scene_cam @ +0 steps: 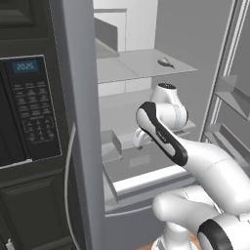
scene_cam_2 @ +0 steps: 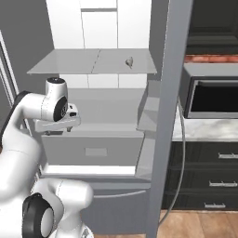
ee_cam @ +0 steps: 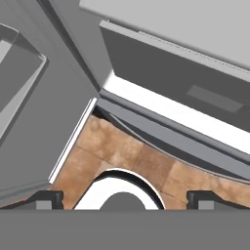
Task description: Gather the lemon wedge and tomato from the fridge and place them on a tray on the dining counter. Then gather the fishs from the fridge and place them on the other tray.
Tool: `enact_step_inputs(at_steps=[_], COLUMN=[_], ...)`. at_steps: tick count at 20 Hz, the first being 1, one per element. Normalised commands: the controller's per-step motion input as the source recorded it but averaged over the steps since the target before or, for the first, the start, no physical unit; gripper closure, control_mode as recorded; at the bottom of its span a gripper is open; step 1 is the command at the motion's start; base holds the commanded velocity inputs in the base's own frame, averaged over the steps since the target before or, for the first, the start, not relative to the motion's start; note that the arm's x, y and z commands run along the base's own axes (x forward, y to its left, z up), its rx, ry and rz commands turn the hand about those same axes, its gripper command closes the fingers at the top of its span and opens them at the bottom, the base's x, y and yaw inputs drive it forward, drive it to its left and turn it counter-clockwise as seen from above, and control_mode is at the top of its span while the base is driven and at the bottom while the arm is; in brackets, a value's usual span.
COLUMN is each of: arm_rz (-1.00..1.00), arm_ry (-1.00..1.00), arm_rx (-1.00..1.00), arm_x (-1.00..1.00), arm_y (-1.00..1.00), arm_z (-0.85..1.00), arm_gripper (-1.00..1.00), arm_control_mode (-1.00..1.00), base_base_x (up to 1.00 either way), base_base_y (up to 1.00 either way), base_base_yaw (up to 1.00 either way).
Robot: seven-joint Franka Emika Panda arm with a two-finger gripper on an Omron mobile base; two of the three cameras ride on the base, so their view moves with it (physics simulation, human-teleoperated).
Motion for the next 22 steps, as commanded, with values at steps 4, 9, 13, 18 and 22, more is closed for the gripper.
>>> enact_step_inputs(at_steps=[4, 9, 13, 18, 22], arm_rz=[0.0, 0.0, 0.0, 0.0, 0.0], arm_ry=[0.0, 0.0, 0.0, 0.0, 0.0], arm_rx=[0.0, 0.0, 0.0, 0.0, 0.0], arm_x=[0.0, 0.0, 0.0, 0.0, 0.0], arm_y=[0.0, 0.0, 0.0, 0.0, 0.0], arm_z=[0.0, 0.0, 0.0, 0.0, 0.0], arm_gripper=[-1.0, -1.0, -1.0, -1.0, -1.0], arm_control_mode=[1.0, 1.0, 1.0, 1.0, 1.0], base_base_x=[0.36, 0.41, 0.38, 0.12, 0.0], base_base_y=[-0.07, -0.03, -0.02, 0.0, 0.0], base_base_yaw=[0.01, 0.02, 0.01, 0.0, 0.0])
